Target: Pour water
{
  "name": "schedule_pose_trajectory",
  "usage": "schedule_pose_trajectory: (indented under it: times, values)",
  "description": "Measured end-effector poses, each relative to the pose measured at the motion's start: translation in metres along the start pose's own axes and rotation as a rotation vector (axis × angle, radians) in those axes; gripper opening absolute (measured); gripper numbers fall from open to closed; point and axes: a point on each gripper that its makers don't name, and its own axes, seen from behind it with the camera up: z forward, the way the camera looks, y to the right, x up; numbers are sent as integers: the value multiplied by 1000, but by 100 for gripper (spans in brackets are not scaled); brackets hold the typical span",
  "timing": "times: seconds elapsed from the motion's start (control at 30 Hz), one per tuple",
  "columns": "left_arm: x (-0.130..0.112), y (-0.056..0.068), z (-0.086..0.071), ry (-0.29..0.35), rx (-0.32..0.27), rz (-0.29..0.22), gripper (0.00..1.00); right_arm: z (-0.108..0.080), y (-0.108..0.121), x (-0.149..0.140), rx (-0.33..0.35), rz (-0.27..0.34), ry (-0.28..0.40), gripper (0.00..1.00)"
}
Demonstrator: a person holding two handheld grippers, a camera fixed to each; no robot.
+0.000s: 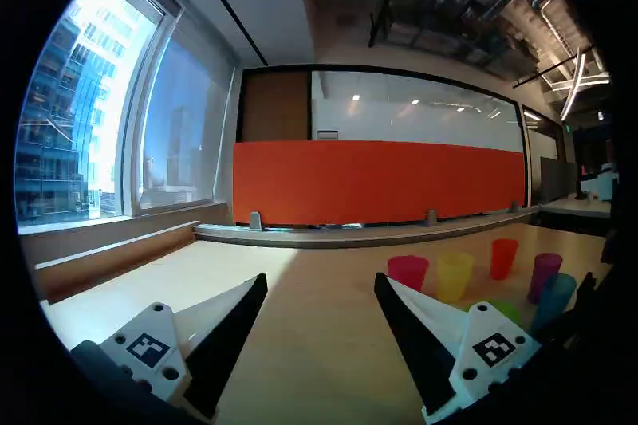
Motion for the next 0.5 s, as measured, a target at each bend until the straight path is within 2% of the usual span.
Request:
schedule_pose_trajectory:
  times: [0.5]
  values:
    - [-7, 1, 2, -26, -4, 5, 100, -3, -2, -5, 1, 6, -3, 100]
